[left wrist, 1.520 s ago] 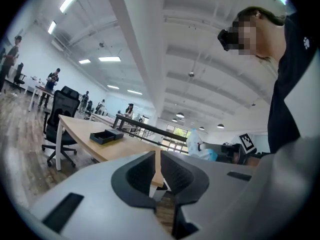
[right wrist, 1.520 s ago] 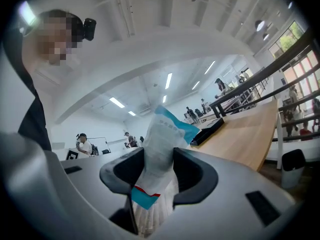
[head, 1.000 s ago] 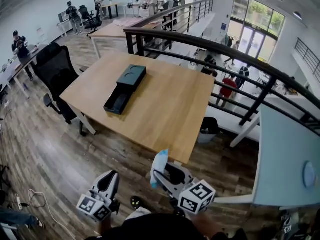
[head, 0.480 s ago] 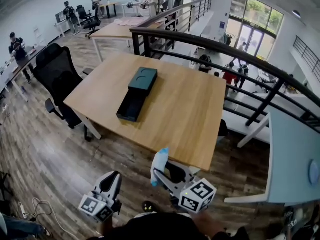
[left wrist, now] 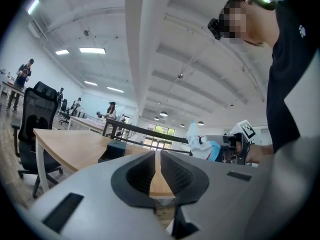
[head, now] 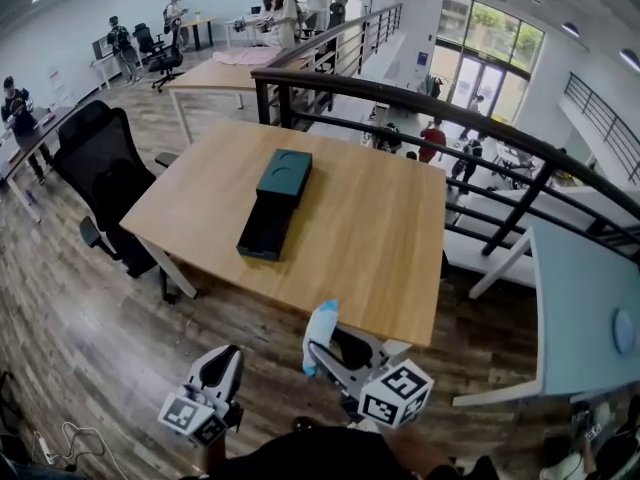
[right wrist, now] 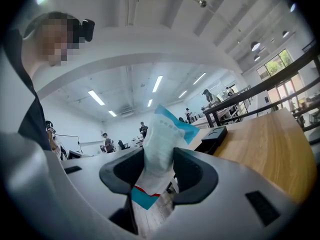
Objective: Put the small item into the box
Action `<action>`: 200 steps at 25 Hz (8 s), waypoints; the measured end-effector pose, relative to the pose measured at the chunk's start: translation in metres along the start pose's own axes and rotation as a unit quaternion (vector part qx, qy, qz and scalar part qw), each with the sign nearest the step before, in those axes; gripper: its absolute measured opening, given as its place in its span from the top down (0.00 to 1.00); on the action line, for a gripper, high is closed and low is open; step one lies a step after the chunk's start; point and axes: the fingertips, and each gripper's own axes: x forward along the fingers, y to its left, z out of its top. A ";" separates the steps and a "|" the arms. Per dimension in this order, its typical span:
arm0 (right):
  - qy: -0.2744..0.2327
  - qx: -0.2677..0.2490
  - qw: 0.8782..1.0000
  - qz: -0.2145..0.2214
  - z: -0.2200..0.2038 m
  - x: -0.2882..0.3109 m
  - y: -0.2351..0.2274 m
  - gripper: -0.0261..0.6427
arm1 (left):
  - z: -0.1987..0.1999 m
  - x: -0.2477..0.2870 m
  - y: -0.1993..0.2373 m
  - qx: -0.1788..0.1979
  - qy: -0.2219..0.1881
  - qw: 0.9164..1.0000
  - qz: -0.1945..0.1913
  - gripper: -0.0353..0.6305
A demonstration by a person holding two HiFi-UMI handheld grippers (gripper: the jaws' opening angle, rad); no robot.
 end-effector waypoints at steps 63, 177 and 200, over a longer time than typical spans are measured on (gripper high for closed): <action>-0.025 0.057 0.997 -0.053 0.073 0.302 -0.230 0.69 | 0.073 0.281 0.264 0.056 0.050 0.994 -0.077 0.91; 0.289 0.003 0.906 -0.309 -0.050 0.498 -0.359 0.65 | 0.089 0.408 0.458 0.030 0.090 0.969 -0.229 0.91; 0.090 0.009 0.938 -0.334 0.041 0.478 -0.346 0.88 | 0.096 0.404 0.439 0.042 0.102 0.970 -0.216 0.91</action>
